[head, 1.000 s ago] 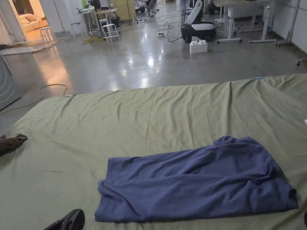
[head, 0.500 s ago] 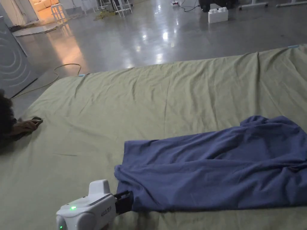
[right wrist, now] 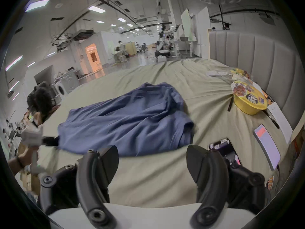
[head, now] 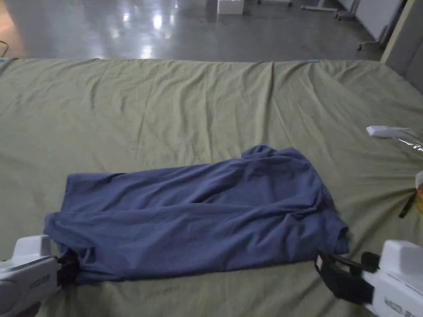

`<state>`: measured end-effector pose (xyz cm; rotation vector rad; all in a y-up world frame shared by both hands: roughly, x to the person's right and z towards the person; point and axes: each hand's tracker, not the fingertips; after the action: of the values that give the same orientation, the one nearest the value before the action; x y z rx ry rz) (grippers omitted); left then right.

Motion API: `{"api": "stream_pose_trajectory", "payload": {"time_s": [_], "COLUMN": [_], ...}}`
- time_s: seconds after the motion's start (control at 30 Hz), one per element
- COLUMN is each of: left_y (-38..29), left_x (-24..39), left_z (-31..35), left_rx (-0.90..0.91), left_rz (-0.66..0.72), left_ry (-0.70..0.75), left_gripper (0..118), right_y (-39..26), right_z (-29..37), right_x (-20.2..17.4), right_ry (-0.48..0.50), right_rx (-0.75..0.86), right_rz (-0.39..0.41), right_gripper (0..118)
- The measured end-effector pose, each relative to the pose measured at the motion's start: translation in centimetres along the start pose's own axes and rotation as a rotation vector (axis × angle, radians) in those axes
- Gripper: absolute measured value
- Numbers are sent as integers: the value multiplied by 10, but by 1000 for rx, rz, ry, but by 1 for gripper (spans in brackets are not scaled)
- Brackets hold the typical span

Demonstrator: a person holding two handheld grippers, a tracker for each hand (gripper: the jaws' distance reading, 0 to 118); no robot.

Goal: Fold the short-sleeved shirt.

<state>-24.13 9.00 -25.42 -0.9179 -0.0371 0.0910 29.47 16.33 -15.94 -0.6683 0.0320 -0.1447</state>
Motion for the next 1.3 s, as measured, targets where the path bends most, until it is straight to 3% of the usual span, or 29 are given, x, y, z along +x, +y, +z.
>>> {"api": "stream_pose_trajectory", "payload": {"time_s": [0.03,0.17,0.2,0.23,0.27,0.3,0.33,0.37,0.43,0.53,0.6,0.73,0.97,1.07,1.1,1.13,1.17,1.2,1.23,1.3], "left_y": [0,-2,-3,-4,-5,-4,-4,-4,10,33,24,-3,-87,-111,-116,-119,-122,-124,-126,-127], "left_x": [4,9,11,12,13,13,13,13,3,-5,-4,-15,-36,-37,-37,-39,-40,-38,-38,-37], "left_z": [3,6,6,7,8,8,9,9,2,18,59,112,159,151,148,143,140,141,145,170], "left_rx": [-1,0,2,4,7,9,11,9,-39,-81,101,139,87,64,65,66,53,50,62,171], "left_rz": [-1,-6,-15,-24,-26,-27,-26,-33,-65,20,-15,1,68,81,90,114,126,129,126,92], "left_ry": [-4,1,5,8,9,10,10,8,-1,-10,11,-21,-32,-27,-33,-50,-38,-11,17,9], "left_gripper": [8,8,8,8,8,8,8,7,7,6,6,6,6,7,12,35,60,81,90,89], "right_y": [8,20,19,14,7,8,12,14,18,27,27,8,-67,-90,-95,-98,-101,-103,-104,-99], "right_z": [-25,-106,-121,-130,-136,-129,-124,-124,-125,-104,-77,-25,57,60,59,55,54,54,60,79], "right_x": [9,37,40,40,35,27,21,18,9,-3,-7,-3,6,1,1,0,1,6,9,13], "right_ry": [-32,-143,-172,-164,-158,-180,-180,-139,-205,-271,-292,-283,-258,-237,-224,-250,-279,-269,-259,-223], "right_rx": [4,-102,-153,-214,-248,-175,-169,-197,-220,-164,-107,-104,-149,-163,-160,-177,-205,-209,-193,-119], "right_rz": [-16,-146,-166,-159,-120,-52,-8,-19,17,47,57,25,-5,44,63,86,98,87,75,18], "right_gripper": [77,71,56,40,37,20,12,12,12,11,11,11,11,14,25,58,78,84,80,80]}}
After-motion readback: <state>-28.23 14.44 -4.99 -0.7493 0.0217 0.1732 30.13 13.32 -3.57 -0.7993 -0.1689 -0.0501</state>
